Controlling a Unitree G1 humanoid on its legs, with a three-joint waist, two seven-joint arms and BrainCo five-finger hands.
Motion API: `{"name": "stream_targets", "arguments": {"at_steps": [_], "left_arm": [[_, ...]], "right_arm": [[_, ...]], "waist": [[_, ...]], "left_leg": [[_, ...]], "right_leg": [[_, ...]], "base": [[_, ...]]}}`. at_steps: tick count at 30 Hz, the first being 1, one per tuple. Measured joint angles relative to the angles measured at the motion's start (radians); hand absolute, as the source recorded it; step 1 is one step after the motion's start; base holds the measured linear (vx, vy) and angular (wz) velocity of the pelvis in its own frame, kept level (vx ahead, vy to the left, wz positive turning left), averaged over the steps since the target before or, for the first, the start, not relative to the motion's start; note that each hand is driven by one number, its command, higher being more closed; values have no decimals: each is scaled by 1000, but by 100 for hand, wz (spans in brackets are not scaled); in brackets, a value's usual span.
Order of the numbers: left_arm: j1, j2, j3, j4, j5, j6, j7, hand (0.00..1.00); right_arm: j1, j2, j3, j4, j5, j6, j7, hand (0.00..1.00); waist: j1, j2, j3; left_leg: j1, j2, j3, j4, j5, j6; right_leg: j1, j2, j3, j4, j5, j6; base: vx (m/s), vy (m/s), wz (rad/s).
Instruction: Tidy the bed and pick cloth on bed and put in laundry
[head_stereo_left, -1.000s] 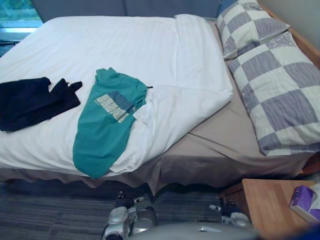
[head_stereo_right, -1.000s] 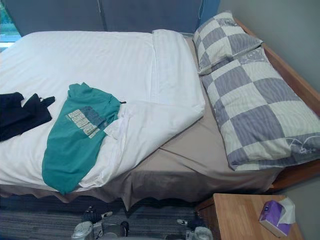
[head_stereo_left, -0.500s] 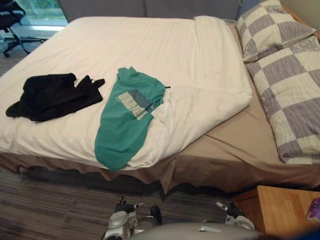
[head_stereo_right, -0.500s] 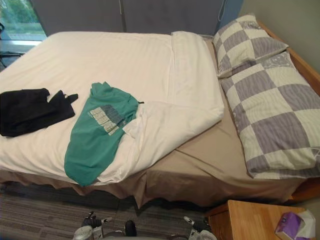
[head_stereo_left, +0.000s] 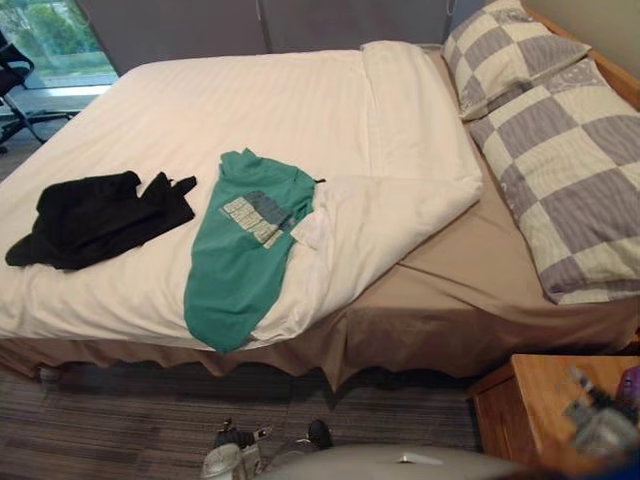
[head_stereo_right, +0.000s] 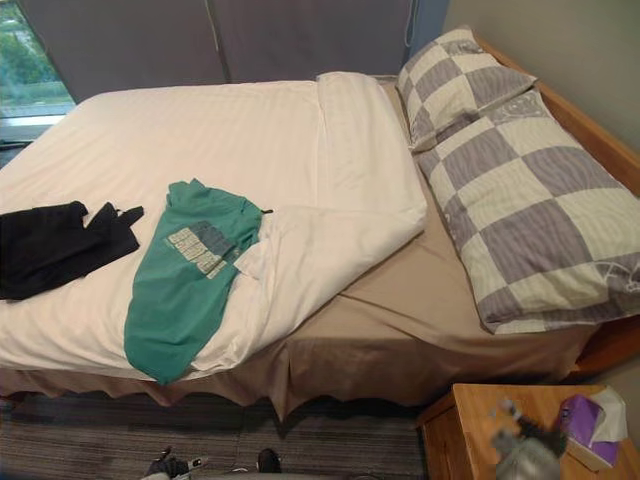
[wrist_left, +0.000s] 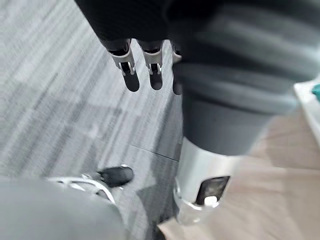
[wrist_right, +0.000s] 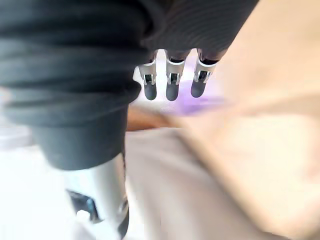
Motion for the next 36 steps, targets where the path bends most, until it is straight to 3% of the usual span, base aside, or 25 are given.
{"name": "stream_targets", "arguments": {"at_steps": [4, 8, 15, 19, 25, 29, 36], "left_arm": [[39, 42, -87, 0, 3, -1, -1, 0], [42, 74, -153, -2, 7, -5, 0, 0], [38, 74, -181, -4, 7, -9, 1, 0], [-25, 69, -189, -4, 6, -11, 11, 0], [-71, 66, -190, -6, -4, -28, 31, 0], [-88, 64, -190, -11, -51, -43, 31, 0], [-159, 62, -194, -51, -91, -65, 43, 0]], "right_arm": [[-101, -58, 82, -58, -120, 0, -29, 0], [-242, -76, 258, -123, -208, 1, -35, 0], [-486, -76, 583, -213, -380, -11, -9, 0], [-728, -108, 736, -178, -441, -11, 15, 0], [-988, -168, 797, -34, -469, -10, 25, 0], [-1023, -185, 822, 29, -477, -9, 18, 0], [-1100, -187, 823, 110, -507, 3, 11, 0]], "waist": [[-2, -29, -5], [1, -44, -5], [39, -25, 10], [70, -4, 83], [85, 5, 166], [90, 15, 211], [105, 30, 290]], "left_leg": [[-7, -22, -25, 0, 1, 11], [-12, -21, -61, 2, 4, 22], [-32, -9, -104, 7, 13, 33], [-118, 14, -118, 8, 55, 29], [-216, 22, -152, 7, 100, 26], [-276, 26, -166, 6, 123, 20], [-366, 31, -191, 7, 160, 6]], "right_leg": [[3, -14, -12, 2, 2, 2], [-2, -2, -16, 28, 31, 22], [-15, 13, -15, 33, 66, 12], [-88, 39, -15, 33, 76, -6], [-183, 55, -19, 59, 57, -37], [-251, 61, -23, 92, 42, -56], [-376, 63, -38, 188, 17, -57]], "base": [[85, 39, 16], [84, 33, 28], [32, 5, 15], [-111, -27, 10], [-154, -2, 12], [-119, 11, 9], [-91, 3, 9]]}}
